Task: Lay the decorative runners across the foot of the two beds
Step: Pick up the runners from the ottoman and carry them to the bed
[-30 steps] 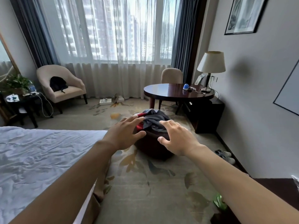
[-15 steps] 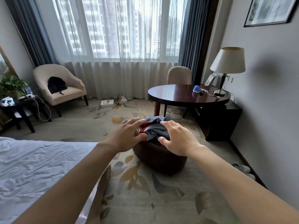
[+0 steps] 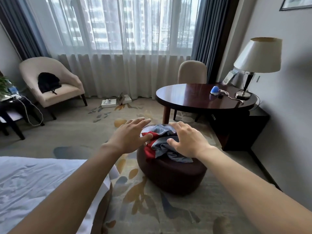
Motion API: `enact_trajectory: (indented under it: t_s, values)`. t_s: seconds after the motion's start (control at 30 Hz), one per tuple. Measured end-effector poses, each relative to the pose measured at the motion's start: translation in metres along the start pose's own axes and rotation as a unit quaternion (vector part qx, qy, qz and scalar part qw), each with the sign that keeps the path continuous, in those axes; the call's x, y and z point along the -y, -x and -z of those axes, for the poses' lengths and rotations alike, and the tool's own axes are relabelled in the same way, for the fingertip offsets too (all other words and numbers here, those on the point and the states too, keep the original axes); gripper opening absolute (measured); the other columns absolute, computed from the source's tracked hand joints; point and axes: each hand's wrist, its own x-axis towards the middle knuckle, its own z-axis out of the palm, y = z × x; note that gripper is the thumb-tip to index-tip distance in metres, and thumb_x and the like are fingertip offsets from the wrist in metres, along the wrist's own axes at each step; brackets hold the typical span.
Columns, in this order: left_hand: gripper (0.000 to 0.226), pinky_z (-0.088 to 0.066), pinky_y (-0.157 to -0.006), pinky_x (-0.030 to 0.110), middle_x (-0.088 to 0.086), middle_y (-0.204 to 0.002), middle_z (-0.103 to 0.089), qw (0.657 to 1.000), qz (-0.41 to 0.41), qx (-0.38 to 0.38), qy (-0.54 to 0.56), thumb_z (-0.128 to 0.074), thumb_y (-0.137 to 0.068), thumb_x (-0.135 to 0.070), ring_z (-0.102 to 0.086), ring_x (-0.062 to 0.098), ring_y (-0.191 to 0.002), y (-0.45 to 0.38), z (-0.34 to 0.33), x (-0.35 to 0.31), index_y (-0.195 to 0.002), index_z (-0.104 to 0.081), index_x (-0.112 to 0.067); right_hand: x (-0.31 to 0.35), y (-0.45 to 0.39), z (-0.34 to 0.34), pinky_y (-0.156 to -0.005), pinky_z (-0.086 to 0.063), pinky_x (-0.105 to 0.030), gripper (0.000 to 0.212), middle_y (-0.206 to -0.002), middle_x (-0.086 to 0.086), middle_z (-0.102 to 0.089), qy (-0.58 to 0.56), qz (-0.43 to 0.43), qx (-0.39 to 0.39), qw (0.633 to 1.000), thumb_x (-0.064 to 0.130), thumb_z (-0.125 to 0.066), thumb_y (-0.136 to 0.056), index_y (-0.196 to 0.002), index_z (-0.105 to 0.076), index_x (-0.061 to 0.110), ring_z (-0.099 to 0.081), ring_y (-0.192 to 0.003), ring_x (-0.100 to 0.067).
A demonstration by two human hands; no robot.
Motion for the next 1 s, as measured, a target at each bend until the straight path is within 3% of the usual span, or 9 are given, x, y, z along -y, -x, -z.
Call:
enact_trajectory:
  t_s: [0.7,1.0]
  values:
    - [0.065,-0.030,-0.114,0.037,-0.010,-0.160,-0.029,0.999,-0.015,0.045,0.012,-0.050,-0.094,-0.060,-0.027,0.015,-0.145,-0.301,-0.041,0.132,-0.152,-0.029,-0.039,-0.109,-0.302,-0.061,-0.109,-0.039,-0.041,0.067,-0.145,0.002,-0.046,-0.005,-0.049,0.008,0.999,0.048,-0.056,-0.090,-0.149,-0.035,0.022,-0.044,-0.133,-0.021]
    - [0.073,-0.033,-0.115,0.039,-0.008,-0.160,-0.029,0.994,-0.011,0.108,0.007,-0.060,-0.089,-0.057,-0.029,0.018,-0.144,-0.404,-0.096,0.165,-0.153,-0.029,-0.038,-0.176,-0.393,-0.107,-0.108,-0.040,-0.041,0.072,-0.145,0.001,-0.045,-0.004,-0.059,0.073,0.996,0.045,-0.060,-0.087,-0.150,-0.032,0.022,-0.043,-0.133,-0.021]
